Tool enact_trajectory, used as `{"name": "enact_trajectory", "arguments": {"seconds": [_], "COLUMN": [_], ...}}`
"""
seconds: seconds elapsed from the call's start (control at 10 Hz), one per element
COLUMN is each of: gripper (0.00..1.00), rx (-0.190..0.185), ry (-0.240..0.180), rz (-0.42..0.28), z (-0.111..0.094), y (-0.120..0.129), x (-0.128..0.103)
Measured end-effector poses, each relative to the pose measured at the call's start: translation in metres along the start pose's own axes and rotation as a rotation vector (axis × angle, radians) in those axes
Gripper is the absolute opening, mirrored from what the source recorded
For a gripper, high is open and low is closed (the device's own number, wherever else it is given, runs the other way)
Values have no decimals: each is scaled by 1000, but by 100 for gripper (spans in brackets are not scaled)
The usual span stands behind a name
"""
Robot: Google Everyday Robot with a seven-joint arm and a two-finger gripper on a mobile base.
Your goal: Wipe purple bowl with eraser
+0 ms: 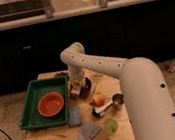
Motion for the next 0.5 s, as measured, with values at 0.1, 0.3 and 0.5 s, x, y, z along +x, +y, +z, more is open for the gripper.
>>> {"name": "enact_trajectory", "arguments": {"seconds": [0.1, 0.3, 0.5], "gripper": [2, 2, 2], "rx": [-2, 8, 25], "ry": [-1, 9, 26], "rz": [32, 93, 125], "z": [-1, -7, -12], "y": [17, 44, 47], "x": [6, 21, 33]}}
